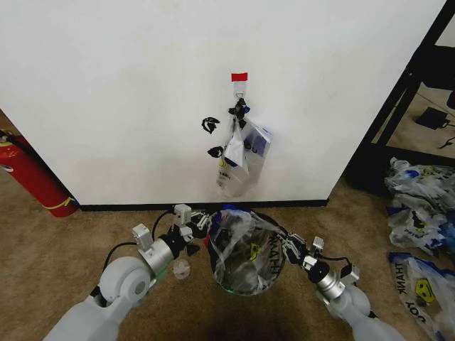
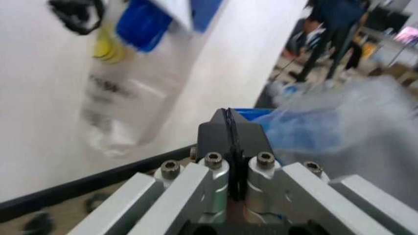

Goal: Pick up the garbage bag from the wall and place it over the trash bin.

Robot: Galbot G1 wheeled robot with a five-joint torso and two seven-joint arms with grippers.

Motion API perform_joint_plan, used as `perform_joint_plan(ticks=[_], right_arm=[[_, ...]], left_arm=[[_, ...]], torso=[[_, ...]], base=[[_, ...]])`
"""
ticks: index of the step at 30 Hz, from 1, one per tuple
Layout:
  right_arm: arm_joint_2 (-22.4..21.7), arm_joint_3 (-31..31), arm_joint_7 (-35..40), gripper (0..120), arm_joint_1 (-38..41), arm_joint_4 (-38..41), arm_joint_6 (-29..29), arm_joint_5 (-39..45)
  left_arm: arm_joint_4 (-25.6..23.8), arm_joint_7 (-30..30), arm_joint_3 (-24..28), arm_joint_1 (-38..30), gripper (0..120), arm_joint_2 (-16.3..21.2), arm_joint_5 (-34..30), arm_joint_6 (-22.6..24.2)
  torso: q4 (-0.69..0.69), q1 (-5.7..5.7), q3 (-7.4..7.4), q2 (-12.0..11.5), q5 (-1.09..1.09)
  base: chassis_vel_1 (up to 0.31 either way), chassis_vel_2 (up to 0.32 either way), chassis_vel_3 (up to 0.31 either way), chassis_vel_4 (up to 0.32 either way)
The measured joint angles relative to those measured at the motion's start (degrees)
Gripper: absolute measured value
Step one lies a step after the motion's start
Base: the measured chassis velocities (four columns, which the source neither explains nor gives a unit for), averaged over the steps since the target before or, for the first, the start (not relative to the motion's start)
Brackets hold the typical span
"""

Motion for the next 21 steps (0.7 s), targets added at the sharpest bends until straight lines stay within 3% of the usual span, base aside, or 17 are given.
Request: perform_joint_plan(ticks=[9, 17, 21], right_arm=[[-0.16, -0.29, -1.75, 1, -1.65, 1.69, -2.88, 2.95], [0.52, -0.83, -0.04, 1, -2.46, 2.13, -2.44, 3.60], [1.18, -1.97, 6.46, 1, -3.19, 2.52, 0.01, 3.75]], left_arm=[[7.23, -0.18, 4.35, -5.50, 0, -1.06, 2.96, -1.99], [8.24, -2.25, 5.85, -5.28, 0, -1.45, 3.27, -4.64], [8.68, -10.15, 5.67, -4.84, 16, -1.76, 3.50, -6.28]], torso=[[-0.01, 0.00, 0.00, 0.00, 0.00], [0.01, 0.00, 0.00, 0.00, 0.00], [0.00, 0.00, 0.00, 0.00, 0.00]], base=[[0.000, 0.000, 0.000, 0.000], [0.000, 0.000, 0.000, 0.000], [0.000, 0.000, 0.000, 0.000]])
